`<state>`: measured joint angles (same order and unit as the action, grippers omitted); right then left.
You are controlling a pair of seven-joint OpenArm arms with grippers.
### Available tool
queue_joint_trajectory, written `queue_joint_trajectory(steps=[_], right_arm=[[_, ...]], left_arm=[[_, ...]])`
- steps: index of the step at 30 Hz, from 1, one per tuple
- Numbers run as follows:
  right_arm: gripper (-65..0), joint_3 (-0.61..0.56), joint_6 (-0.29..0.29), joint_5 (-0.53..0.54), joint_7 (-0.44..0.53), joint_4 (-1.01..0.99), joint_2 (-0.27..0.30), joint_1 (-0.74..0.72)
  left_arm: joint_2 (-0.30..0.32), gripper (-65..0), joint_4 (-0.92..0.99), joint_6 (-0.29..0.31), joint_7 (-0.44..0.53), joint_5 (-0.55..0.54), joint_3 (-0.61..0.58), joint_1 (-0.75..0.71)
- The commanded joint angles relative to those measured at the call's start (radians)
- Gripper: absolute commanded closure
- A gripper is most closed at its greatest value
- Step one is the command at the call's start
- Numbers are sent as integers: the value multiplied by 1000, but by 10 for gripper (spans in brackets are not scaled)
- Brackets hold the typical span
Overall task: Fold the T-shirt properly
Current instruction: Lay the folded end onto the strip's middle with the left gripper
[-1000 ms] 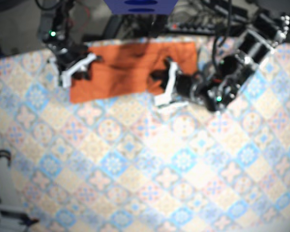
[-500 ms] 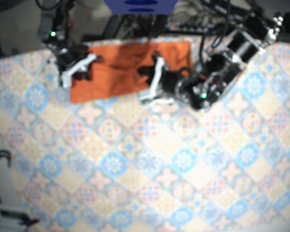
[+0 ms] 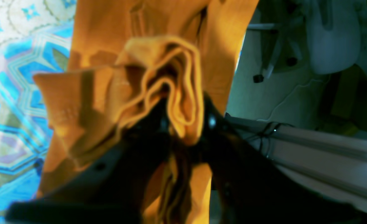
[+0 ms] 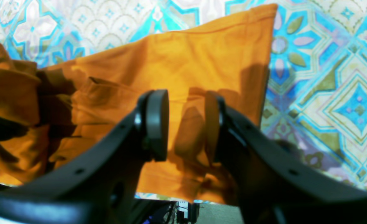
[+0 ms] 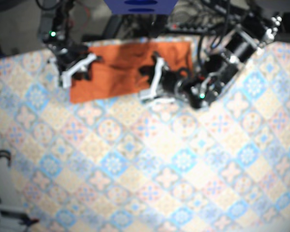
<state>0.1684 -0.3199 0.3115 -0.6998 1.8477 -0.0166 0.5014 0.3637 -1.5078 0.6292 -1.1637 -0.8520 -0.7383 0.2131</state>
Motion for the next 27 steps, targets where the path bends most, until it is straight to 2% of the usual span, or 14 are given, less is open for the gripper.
queue_joint_trajectory(steps=[1,4,7,12,15,20,24,27], right_arm=[[-195,0,-5,8,21,16,2,0],[-195,-2,-5,8,21,14,2,0],[-195,-2,-5,8,21,14,2,0],[-196,-2,-5,8,21,14,2,0],[-196,-2,-5,8,21,13,2,0],[-196,3,-5,8,21,13,2,0],[-196,3,-5,8,21,13,2,0],[-196,3,-5,8,21,13,2,0]], left_arm=[[2,-147,-12,7,14,-22,6,16],[2,-277,-12,7,15,-23,6,16],[2,-377,-12,7,15,-25,6,15],[1,-498,-14,8,18,-28,7,13],[1,-538,-18,10,18,-65,9,13],[8,-545,-49,10,18,-125,15,16],[50,-544,-61,8,18,-125,50,13],[105,-544,-69,7,18,-125,72,13]])
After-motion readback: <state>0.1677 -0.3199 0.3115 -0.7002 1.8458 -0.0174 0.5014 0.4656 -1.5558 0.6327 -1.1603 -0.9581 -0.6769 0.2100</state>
